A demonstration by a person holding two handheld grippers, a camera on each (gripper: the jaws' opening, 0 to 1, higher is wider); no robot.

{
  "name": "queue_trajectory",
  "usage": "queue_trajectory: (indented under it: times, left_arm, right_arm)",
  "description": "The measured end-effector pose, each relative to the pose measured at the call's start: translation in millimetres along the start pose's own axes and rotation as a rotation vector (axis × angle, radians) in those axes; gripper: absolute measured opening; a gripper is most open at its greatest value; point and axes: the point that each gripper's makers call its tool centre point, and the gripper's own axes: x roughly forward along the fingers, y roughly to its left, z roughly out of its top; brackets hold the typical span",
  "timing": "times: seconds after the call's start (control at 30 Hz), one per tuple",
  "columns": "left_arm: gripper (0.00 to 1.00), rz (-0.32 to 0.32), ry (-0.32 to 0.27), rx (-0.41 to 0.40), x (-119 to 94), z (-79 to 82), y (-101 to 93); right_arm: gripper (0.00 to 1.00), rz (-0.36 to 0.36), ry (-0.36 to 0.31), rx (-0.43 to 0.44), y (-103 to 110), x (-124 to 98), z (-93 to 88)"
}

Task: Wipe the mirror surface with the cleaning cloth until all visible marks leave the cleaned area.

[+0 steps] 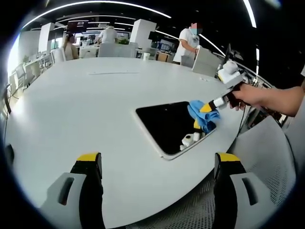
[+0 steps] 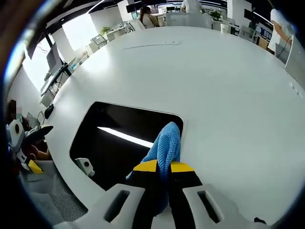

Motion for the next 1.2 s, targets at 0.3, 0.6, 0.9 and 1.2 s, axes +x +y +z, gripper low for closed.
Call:
queue_trajectory:
  times: [0.3,0.6,0.9,1.2]
  left_arm:
    - [0.97,-0.001,-0.007,-0.003,0,1.4,-0.3]
    - [0.99,0.001,-0.012,-0.003,0,2.7,0.0]
    - [0.99,0.007,-0.01,-0.003,0,2.3,1.1]
    - [0.99,0.016,-0.019,0.002,0,3.0,4.0]
  right_arm:
    - [0.02,-0.009,-0.004,-0.008,-7,8,14.7]
    - [0.02,-0.02,-0.008,-0.021,-13,16,31.5]
    - [0.02,-0.029,-0.009,-0.035,-19,25,46.0]
    - [0.02,-0.04,-0.008,-0.038,-22,29,52.4]
